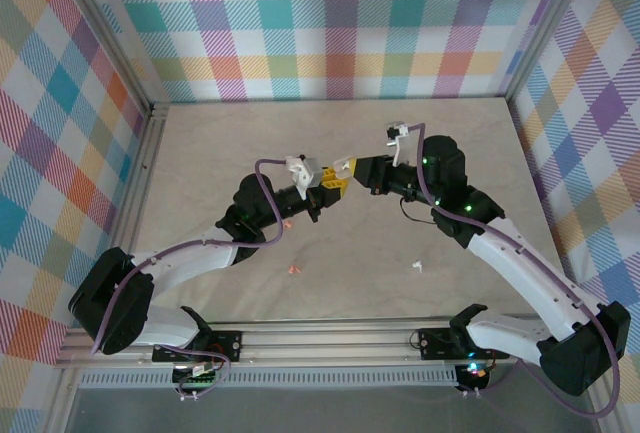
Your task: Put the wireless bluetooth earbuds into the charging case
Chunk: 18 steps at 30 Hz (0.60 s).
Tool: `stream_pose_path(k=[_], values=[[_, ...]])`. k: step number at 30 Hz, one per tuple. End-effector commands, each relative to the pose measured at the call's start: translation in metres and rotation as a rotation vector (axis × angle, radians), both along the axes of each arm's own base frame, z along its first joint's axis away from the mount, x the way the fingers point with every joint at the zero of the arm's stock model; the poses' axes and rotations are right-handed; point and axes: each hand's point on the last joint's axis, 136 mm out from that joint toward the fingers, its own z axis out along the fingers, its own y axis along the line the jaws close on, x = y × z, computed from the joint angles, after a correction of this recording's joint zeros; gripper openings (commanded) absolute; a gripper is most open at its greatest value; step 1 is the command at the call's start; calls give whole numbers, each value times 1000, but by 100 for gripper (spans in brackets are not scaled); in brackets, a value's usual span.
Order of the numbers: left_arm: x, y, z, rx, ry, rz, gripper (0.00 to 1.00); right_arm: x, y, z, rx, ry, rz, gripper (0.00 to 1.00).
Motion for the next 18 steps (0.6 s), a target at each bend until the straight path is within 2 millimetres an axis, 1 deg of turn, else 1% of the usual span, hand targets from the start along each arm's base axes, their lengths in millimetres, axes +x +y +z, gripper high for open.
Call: stream_pose_path(k=[1, 14, 18], values=[[-4, 0, 30, -49, -59, -7, 0, -5, 2, 14, 0, -36, 25, 18], [-4, -1, 30, -45, -60, -14, 0, -6, 9, 0, -24, 6, 55, 17], [-4, -2, 29, -41, -56, -16, 0, -7, 12, 0, -20, 5, 64, 17]])
